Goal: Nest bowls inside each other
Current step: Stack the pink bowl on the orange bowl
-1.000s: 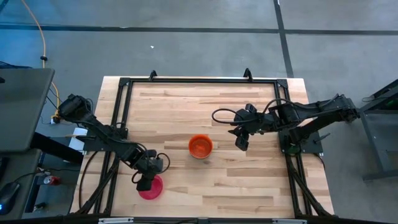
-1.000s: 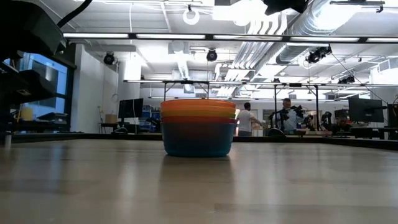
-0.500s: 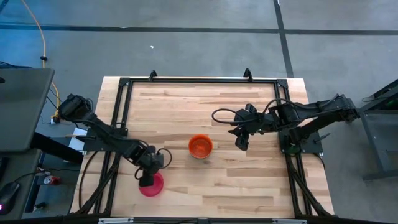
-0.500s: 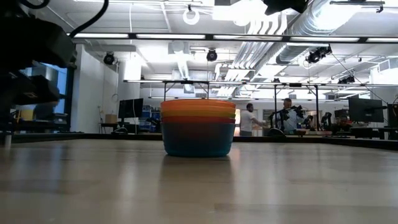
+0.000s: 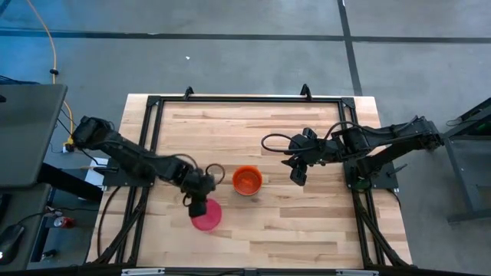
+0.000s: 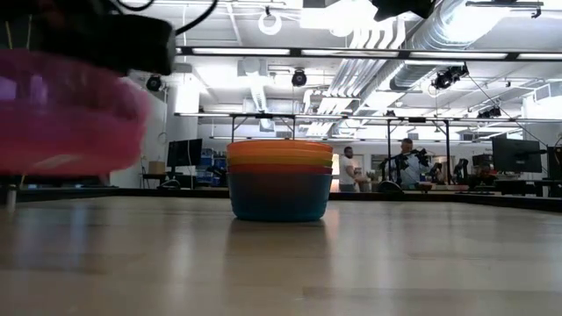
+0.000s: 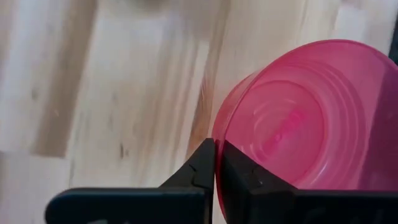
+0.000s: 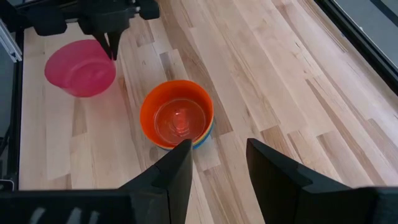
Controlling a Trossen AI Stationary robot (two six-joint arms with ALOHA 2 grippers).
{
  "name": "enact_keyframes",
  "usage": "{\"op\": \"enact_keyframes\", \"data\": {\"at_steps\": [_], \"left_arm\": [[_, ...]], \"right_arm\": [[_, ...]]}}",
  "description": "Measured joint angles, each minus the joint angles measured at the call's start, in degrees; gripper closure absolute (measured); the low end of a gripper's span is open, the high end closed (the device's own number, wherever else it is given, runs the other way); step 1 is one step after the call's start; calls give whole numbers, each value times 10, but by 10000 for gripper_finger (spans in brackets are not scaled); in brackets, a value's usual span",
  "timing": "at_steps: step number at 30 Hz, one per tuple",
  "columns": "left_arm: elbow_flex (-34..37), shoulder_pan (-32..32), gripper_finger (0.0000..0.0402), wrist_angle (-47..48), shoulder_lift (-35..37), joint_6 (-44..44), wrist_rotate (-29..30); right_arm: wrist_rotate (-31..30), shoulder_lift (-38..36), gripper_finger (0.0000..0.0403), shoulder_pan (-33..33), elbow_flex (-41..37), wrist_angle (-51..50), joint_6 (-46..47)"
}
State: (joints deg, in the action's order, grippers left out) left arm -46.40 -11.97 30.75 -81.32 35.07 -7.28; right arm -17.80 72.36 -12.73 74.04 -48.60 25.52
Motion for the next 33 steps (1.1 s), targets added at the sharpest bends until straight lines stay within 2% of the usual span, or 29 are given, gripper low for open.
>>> {"op": "enact_keyframes", "data": {"at_steps": [12,19,25,33], "left_arm": [[-115,153,400,63,0,-45,7],[-173,223,401,68,-1,-68,25],[-220,241,401,73,-46,-92,23],[-301,230,401,106,-158,-138,-1]], "right_arm": [[0,0,259,0,0,0,-7],[0,0,259,0,0,0,-15],[0,0,259,0,0,0,-20],[0,0,259,0,0,-7,-15]]}}
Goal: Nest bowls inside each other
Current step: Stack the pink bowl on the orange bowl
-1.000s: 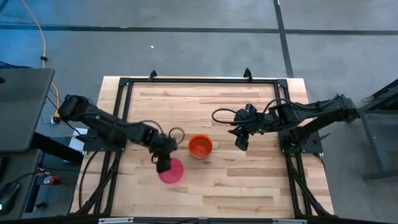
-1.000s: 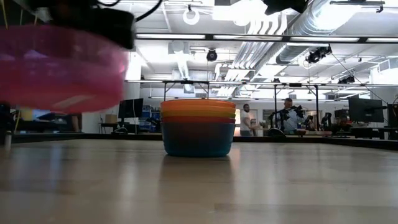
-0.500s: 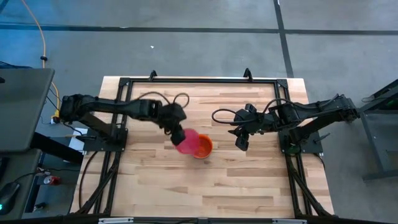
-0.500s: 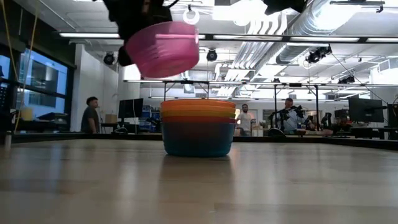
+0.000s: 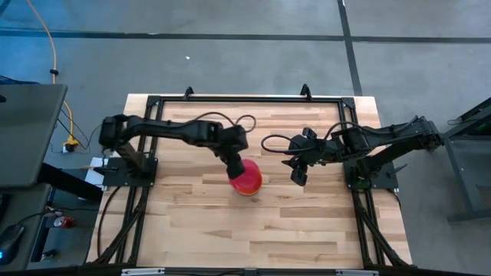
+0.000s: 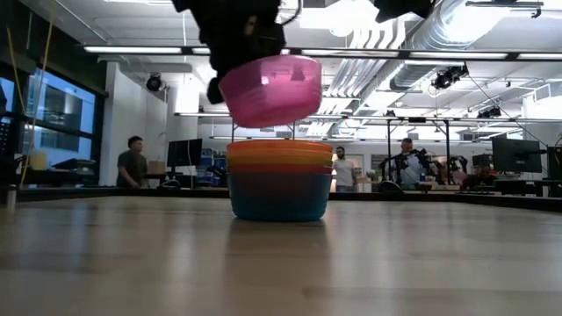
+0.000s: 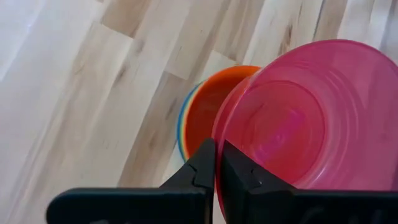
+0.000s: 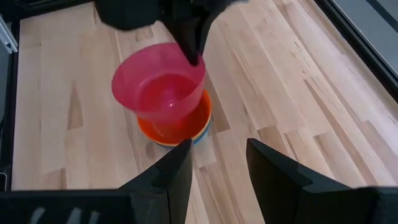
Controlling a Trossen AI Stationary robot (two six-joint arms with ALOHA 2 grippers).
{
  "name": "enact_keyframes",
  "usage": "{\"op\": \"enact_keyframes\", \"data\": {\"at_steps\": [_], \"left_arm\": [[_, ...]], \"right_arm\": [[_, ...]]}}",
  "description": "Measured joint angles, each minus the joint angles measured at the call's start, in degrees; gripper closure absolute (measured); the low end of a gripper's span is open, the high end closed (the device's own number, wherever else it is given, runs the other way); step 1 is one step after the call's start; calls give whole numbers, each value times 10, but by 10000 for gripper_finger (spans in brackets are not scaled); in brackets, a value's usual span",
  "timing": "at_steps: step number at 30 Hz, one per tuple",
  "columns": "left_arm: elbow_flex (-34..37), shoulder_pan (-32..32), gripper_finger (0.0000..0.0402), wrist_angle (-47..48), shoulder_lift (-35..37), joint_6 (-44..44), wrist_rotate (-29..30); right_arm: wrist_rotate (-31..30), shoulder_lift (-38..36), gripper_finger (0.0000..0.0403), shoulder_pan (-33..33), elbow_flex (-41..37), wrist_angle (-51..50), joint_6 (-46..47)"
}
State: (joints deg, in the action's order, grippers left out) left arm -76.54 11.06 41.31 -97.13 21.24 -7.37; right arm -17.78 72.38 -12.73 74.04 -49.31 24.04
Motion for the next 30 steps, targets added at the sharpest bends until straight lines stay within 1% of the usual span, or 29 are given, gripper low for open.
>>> {"op": "enact_keyframes", "data": {"at_steps": [5,11,15,20,25,27,30], "left_arm": [[-49,-3,401,25,-56,-28,-1],[-78,-3,401,50,-94,-51,2],[-80,-3,401,61,-103,-59,5],[-80,-3,401,65,-112,-63,24],[-80,-3,400,64,-123,-64,27],[-80,-3,394,63,-126,-65,26],[-80,-3,372,59,-126,-65,14]], "right_arm": [[0,0,259,0,0,-15,14],[0,0,259,0,0,-24,20],[0,0,259,0,0,-25,20],[0,0,259,0,0,-28,16],[0,0,259,0,0,-28,15],[0,0,259,0,0,-28,15],[0,0,259,0,0,-28,16]]}}
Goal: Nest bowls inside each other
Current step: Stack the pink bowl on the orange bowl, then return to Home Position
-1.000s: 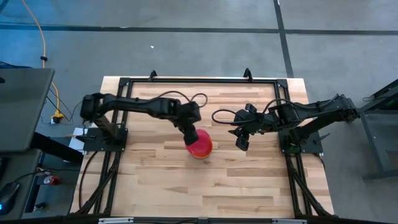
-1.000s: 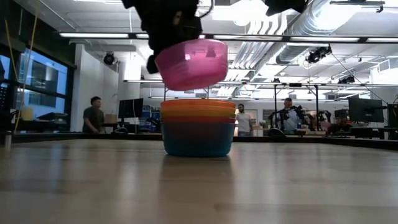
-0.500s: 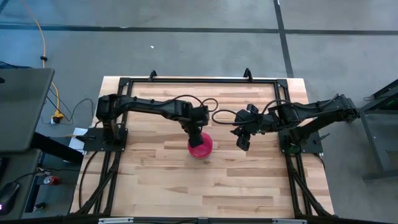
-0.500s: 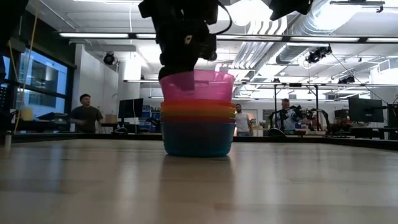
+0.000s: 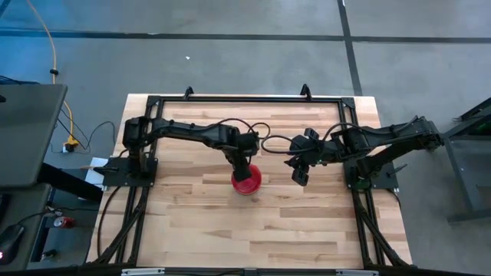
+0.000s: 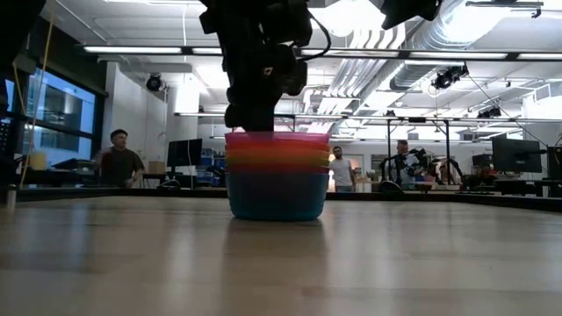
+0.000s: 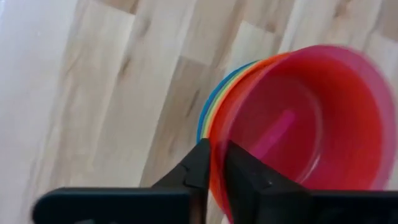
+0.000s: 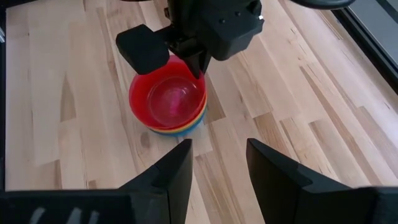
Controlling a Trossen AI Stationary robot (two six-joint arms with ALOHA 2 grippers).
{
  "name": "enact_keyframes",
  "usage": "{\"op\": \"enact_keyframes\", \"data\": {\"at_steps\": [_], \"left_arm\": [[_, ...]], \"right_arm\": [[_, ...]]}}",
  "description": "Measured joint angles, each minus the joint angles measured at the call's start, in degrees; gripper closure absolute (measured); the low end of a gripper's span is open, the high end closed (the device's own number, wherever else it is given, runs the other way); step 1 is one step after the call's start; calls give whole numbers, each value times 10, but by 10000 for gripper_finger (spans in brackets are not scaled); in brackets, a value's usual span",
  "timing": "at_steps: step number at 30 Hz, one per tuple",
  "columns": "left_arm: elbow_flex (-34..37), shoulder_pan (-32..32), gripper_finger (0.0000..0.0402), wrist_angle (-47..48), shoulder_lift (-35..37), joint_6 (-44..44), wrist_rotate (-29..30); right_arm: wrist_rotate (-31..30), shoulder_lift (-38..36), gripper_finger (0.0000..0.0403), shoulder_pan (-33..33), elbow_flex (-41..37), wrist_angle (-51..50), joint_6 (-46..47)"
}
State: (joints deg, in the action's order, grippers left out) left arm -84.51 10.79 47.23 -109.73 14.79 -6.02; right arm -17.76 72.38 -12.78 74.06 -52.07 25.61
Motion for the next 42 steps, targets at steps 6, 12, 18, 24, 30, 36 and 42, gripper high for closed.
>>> {"op": "enact_keyframes", "data": {"at_steps": [6,12,18,24,30,36,42], "left_arm": [[-7,-1,295,-16,1,3,-19],[-41,-1,221,-20,1,-6,-26],[-122,-1,187,-21,2,-55,-54],[-181,1,186,-23,45,-135,-56],[-175,9,186,-39,133,-224,-53],[-112,30,186,-73,233,-231,-39],[-4,46,186,-134,338,-191,37]], "right_arm": [[0,0,259,0,0,0,3],[0,0,259,0,0,0,0],[-41,-12,259,-15,0,2,-59],[-115,-81,259,-38,0,-11,-72],[-189,-216,259,-73,-72,21,-59],[-193,-380,259,-94,-272,220,-66],[-188,-496,259,-100,-441,443,-147]]}}
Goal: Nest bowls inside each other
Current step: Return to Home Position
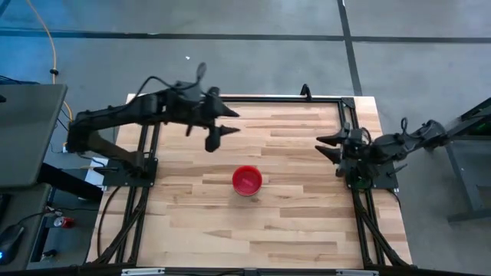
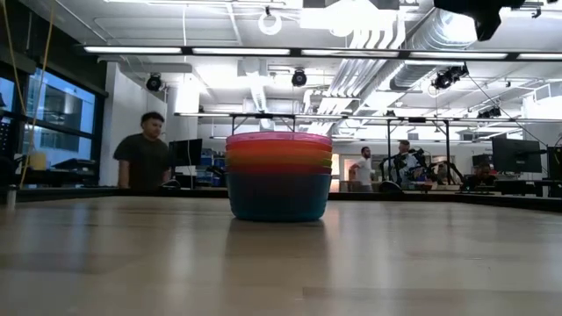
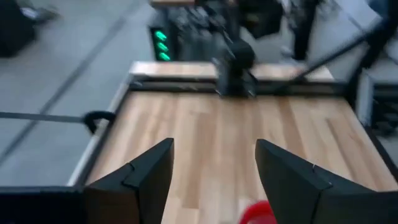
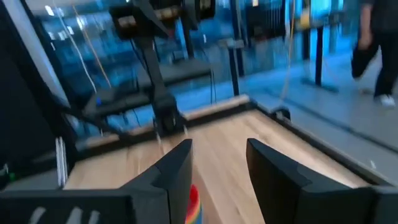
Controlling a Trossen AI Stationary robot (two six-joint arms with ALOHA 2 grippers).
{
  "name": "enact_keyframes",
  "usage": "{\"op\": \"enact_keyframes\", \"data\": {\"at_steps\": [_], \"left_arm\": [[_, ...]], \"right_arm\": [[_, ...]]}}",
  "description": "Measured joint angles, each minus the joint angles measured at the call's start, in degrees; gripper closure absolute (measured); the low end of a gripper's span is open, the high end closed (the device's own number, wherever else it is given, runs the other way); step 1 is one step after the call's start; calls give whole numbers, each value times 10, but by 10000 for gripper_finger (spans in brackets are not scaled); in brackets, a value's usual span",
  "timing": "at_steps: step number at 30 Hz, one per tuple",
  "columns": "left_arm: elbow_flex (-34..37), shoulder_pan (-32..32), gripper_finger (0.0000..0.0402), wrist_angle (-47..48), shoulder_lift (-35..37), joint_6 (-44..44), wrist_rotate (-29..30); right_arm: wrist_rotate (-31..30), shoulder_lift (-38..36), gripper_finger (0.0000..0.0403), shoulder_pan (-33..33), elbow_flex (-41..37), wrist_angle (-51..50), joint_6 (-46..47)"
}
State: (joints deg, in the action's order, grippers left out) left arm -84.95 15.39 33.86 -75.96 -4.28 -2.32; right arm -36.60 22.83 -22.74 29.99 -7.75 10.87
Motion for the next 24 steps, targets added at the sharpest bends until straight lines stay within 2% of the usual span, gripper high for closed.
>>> {"op": "enact_keyframes", "data": {"at_steps": [4,8,10,13,17,20,24], "left_arm": [[81,1,186,-84,75,20,68],[168,1,186,-186,149,23,129],[210,1,186,-233,179,27,154],[264,1,186,-298,215,41,182],[315,1,186,-340,234,66,181],[334,1,186,-341,234,85,143],[354,1,186,-341,234,109,91]], "right_arm": [[-29,-42,259,10,-71,91,-89],[-92,-72,259,39,-106,107,-137],[-96,-86,259,65,-110,106,-144],[-35,-112,259,118,-110,106,-145],[82,-141,259,195,-110,75,-105],[174,-152,259,242,-110,19,-53],[258,-154,259,278,-110,-34,-14]]}}
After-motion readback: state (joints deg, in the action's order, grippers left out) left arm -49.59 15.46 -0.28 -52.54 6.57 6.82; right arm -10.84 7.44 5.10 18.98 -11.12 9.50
